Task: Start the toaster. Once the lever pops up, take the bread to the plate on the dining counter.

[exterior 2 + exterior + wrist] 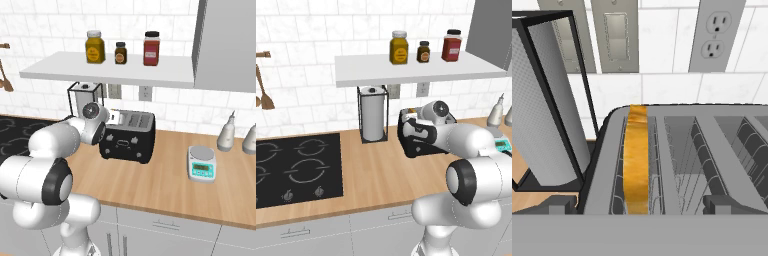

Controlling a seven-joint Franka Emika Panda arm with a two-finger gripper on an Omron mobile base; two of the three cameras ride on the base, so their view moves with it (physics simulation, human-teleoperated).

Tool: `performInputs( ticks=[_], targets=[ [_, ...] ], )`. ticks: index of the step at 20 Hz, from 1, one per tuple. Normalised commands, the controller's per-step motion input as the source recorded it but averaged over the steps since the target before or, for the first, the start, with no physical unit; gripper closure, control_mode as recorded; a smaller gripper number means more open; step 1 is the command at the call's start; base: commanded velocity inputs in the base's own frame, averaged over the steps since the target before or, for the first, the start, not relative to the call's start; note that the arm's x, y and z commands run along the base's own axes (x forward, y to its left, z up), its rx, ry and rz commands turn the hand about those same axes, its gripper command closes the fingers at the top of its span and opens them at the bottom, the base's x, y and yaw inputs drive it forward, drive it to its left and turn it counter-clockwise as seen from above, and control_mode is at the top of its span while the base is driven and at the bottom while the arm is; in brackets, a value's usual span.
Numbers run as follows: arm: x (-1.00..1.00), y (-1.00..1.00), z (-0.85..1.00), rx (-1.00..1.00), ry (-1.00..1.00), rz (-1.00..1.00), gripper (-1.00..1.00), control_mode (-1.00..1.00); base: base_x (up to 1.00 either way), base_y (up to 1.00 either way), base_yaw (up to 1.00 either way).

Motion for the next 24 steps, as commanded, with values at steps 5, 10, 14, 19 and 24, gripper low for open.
performInputs(
  ticks=[5,10,14,19,24],
  targets=[
    [0.03,0.0,0.0,0.0,0.0,0.0,-1.0,-1.0,0.0,0.0,0.0],
    [0.19,0.0,0.0,0.0,0.0,0.0,-1.0,-1.0,0.0,0.0,0.0],
    [0.19,0.0,0.0,0.0,0.0,0.0,-1.0,-1.0,0.0,0.0,0.0],
    [0.01,0.0,0.0,0.0,0.0,0.0,-1.0,-1.0,0.0,0.0,0.0],
    [0.01,0.0,-0.07,0.0,0.0,0.0,-1.0,-1.0,0.0,0.0,0.0]
  ],
)
